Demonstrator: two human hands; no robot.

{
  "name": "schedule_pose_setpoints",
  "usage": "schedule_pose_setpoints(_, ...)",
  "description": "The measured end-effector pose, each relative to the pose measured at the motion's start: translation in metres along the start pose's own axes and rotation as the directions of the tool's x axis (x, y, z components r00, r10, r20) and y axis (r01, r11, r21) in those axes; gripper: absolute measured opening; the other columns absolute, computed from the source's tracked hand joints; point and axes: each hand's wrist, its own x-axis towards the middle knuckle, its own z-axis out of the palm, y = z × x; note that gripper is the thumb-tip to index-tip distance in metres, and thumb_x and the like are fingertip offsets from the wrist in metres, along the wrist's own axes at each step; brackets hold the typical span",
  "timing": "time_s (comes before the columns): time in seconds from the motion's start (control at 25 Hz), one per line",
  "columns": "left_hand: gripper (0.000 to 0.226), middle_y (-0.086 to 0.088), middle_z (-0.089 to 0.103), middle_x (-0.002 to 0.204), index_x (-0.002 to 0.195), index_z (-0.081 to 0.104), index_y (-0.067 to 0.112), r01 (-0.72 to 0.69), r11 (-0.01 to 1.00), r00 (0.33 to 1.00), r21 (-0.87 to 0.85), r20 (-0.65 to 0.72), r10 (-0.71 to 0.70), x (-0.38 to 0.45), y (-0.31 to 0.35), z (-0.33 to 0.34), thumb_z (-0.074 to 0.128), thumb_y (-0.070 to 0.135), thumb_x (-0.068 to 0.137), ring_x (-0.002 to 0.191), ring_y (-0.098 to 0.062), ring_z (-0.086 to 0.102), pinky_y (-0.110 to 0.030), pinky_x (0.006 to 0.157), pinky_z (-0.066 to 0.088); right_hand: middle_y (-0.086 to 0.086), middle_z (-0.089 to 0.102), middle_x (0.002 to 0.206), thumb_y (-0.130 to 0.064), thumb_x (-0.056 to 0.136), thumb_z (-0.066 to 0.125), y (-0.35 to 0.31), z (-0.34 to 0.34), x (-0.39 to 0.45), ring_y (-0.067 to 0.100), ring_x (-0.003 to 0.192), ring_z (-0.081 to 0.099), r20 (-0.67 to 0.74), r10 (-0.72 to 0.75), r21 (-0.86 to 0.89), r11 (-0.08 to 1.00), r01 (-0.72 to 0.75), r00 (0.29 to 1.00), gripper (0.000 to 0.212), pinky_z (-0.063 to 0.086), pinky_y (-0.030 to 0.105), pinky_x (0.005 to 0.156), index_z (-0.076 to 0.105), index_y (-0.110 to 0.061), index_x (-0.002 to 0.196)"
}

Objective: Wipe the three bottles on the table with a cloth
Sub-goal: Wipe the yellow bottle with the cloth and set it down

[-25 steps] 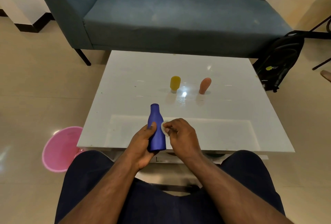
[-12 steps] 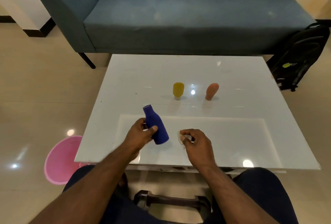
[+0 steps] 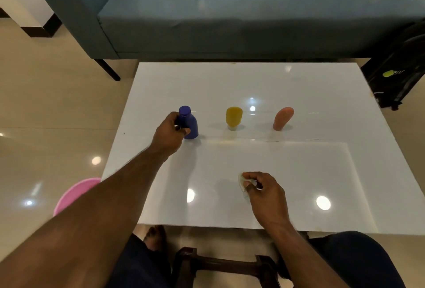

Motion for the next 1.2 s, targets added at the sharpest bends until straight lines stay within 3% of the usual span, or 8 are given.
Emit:
schedule_pose_setpoints(0.08, 0.033, 0.0, 0.063, 0.113, 0.117, 0.055, 0.018, -0.017, 0.999, 1.0, 0.05, -0.007, 0.018, 0.011, 0.001, 0.001, 0.066, 0.003, 0.09, 0.107, -0.024, 0.062, -0.034, 0.09, 0.047, -0.016, 0.063, 0.105, -0.014, 0.089, 0.064, 0.002, 0.003, 0.002, -0.011, 0.095, 0.056, 0.018, 0.005, 0.003, 1.0, -0.005, 1.0, 0.02, 0.038, -0.003, 0.073, 0.069, -0.025, 0.106)
schedule_pose_setpoints(0.28, 0.038, 0.0, 0.065, 0.115, 0.12, 0.056, 0.021, -0.024, 0.998, 1.0, 0.052, -0.006, 0.024, 0.03, -0.002, 0.002, 0.066, 0.004, 0.087, 0.111, -0.025, 0.063, -0.043, 0.102, 0.049, -0.017, 0.063, 0.105, -0.015, 0.089, 0.064, 0.006, 0.005, 0.007, -0.01, 0.095, 0.056, 0.025, 0.033, 0.003, 0.999, -0.034, 0.999, 0.021, 0.04, -0.001, 0.074, 0.069, -0.027, 0.105)
schedule_pose_setpoints(0.6, 0.037, 0.001, 0.067, 0.118, 0.116, 0.056, 0.028, -0.046, 0.997, 0.999, 0.059, 0.019, 0.045, 0.043, -0.009, -0.001, 0.067, 0.007, 0.087, 0.113, -0.024, 0.064, -0.047, 0.105, 0.049, -0.016, 0.064, 0.106, -0.014, 0.089, 0.064, 0.009, 0.009, 0.009, -0.008, 0.097, 0.057, 0.025, 0.05, 0.031, 0.998, -0.051, 0.998, 0.021, 0.043, 0.002, 0.076, 0.069, -0.027, 0.104)
schedule_pose_setpoints(0.96, 0.045, 0.002, 0.062, 0.121, 0.133, 0.055, 0.017, -0.048, 0.992, 0.998, 0.118, 0.043, 0.043, 0.047, -0.008, 0.0, 0.065, 0.006, 0.091, 0.114, -0.023, 0.06, -0.043, 0.104, 0.048, -0.015, 0.064, 0.107, -0.015, 0.089, 0.064, 0.009, 0.01, 0.009, -0.002, 0.098, 0.058, 0.039, 0.058, 0.004, 0.998, -0.058, 0.998, 0.02, 0.041, 0.004, 0.079, 0.069, -0.026, 0.105)
schedule_pose_setpoints(1.2, 0.046, 0.001, 0.061, 0.123, 0.134, 0.053, 0.018, -0.025, 0.993, 0.997, 0.116, 0.077, 0.017, 0.051, -0.007, -0.001, 0.066, 0.006, 0.091, 0.118, -0.024, 0.059, -0.05, 0.105, 0.049, -0.016, 0.064, 0.106, -0.014, 0.089, 0.064, 0.008, 0.01, 0.009, -0.006, 0.098, 0.058, 0.036, 0.06, 0.028, 0.998, -0.061, 0.998, 0.021, 0.042, 0.004, 0.078, 0.07, -0.028, 0.103)
